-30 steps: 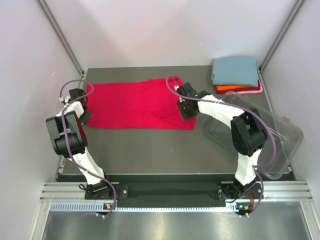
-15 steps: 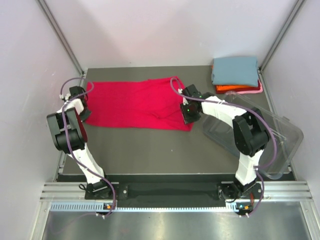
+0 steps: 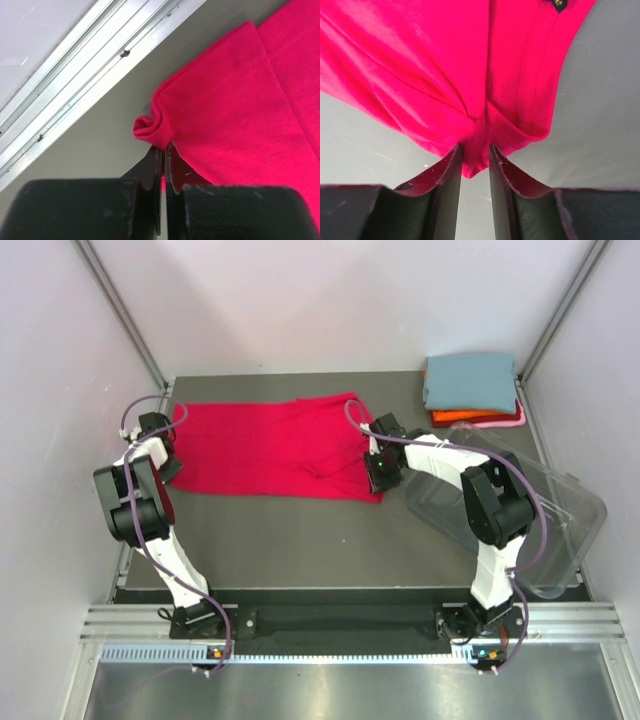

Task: Fold and stack the t-shirts
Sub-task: Fold the tshirt

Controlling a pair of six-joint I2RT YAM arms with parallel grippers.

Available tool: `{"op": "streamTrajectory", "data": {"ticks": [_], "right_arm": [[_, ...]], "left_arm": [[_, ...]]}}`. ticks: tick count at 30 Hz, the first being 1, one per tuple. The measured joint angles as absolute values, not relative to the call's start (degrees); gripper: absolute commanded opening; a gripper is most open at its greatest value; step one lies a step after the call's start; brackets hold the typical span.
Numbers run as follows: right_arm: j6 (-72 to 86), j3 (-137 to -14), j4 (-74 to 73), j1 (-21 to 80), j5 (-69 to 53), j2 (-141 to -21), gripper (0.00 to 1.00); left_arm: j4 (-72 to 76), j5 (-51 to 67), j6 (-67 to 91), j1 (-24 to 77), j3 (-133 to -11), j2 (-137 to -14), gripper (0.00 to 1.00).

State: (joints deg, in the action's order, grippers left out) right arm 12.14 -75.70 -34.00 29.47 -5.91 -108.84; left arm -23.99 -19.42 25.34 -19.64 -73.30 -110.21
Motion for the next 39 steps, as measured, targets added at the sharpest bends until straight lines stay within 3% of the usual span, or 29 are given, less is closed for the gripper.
{"op": "streamTrajectory", "data": {"ticks": [4, 5, 20, 23, 30, 39], "right_arm": [[12.1, -75.0, -33.4, 29.0, -6.5, -109.3, 0.01], [12.0, -75.0, -33.4, 29.0, -6.6, -109.3, 0.0], [9.7, -75.1, -33.0, 29.1, 0.6, -109.3, 0.0], [9.6, -75.1, -32.8, 29.1, 1.5, -109.3, 0.05], [10.1, -75.1, -32.6, 29.1, 1.1, -108.5, 0.3], [20.9, -77.0, -31.5, 29.1, 0.8, -102.3, 0.33]], "left_arm": [[-24.0, -19.4, 25.4, -19.6, -73.3, -110.2, 0.0], [-24.0, -19.4, 25.3, -19.6, -73.3, -110.2, 0.0], [-24.0, -25.9, 23.5, -17.4, -74.1, -111.2, 0.0], [-24.1, -28.3, 23.1, -16.4, -74.1, -111.2, 0.0], [-26.3, -30.0, 24.3, -15.8, -74.9, -110.8, 0.29], [-28.8, -28.6, 24.2, -10.4, -75.2, -100.0, 0.38]]}}
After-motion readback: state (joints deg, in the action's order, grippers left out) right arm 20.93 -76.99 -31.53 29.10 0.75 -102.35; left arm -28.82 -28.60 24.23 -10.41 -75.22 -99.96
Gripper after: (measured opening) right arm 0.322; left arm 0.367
